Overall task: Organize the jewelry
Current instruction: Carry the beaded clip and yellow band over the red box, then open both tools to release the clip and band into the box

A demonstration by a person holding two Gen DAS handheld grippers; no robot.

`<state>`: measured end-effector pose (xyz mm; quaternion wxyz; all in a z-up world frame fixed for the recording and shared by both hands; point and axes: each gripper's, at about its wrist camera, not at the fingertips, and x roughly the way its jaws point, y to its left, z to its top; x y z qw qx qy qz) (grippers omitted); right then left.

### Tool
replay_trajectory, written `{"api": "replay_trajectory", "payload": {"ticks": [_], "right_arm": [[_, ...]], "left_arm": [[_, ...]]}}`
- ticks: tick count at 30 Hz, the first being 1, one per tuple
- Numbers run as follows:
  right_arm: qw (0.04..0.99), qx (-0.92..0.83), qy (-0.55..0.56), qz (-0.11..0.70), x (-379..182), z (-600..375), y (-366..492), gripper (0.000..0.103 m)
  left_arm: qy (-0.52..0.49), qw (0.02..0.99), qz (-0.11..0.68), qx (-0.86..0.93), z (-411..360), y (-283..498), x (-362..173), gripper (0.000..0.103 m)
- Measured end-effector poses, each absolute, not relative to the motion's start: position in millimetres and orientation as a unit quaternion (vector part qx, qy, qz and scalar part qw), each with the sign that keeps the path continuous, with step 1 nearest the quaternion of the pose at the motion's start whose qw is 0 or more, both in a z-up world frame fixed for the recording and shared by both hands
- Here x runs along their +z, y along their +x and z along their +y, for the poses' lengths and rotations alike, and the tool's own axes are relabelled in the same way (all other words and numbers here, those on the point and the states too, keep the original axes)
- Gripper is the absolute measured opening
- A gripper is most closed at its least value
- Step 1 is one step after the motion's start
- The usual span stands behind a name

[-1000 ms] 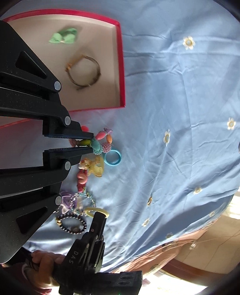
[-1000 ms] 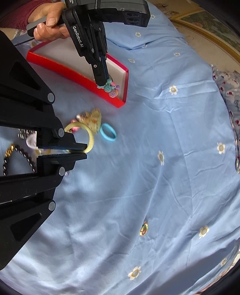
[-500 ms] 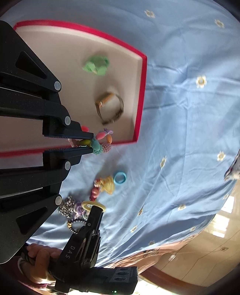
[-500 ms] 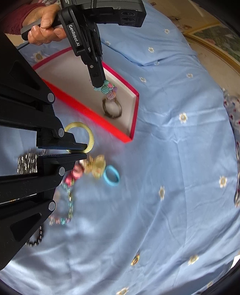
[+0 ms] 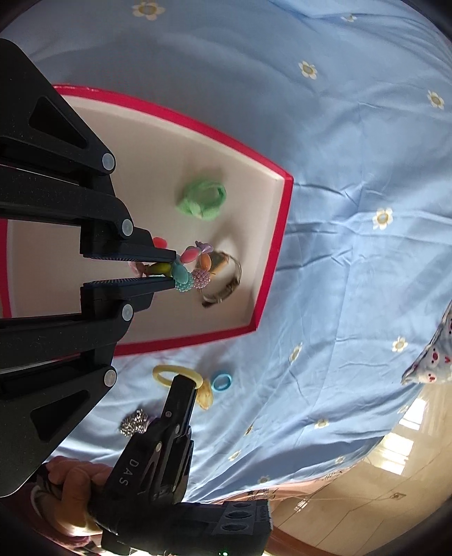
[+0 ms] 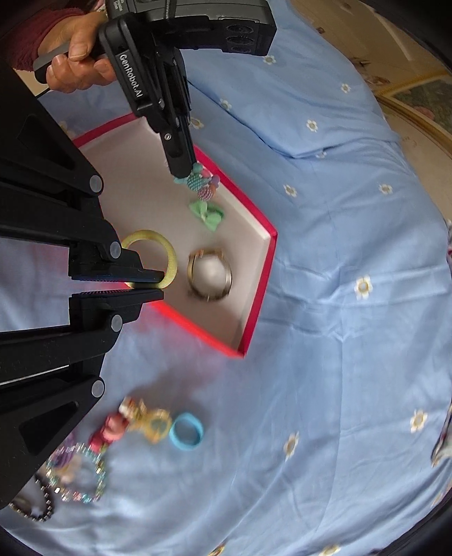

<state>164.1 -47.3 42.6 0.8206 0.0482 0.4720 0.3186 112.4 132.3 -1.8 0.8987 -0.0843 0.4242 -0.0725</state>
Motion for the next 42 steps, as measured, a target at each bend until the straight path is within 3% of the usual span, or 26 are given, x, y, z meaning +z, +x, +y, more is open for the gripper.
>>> {"api": "replay_trajectory", "payload": {"ticks": [20,35,42], "right_arm": [[0.791,0.327,-0.037,0.516,-2.7,21.3,188.2,0.004],[0.787,0.329,-0.024,0.522,-7.2,16.7,191.5,0.015],[0.796,0.328,-0.004,0.508,7.7,3.7,184.6,0.022]], "left_arm": [[-0.099,0.880,0.462,-0.042,162.2,133.3,-45.7,0.007],[-0.100,0.875,0.472,-0.036,163.6,137.3,-53.1,0.008],[-0.098,0.878,0.468,-0.024,164.1,128.6,-47.8,0.016]]}}
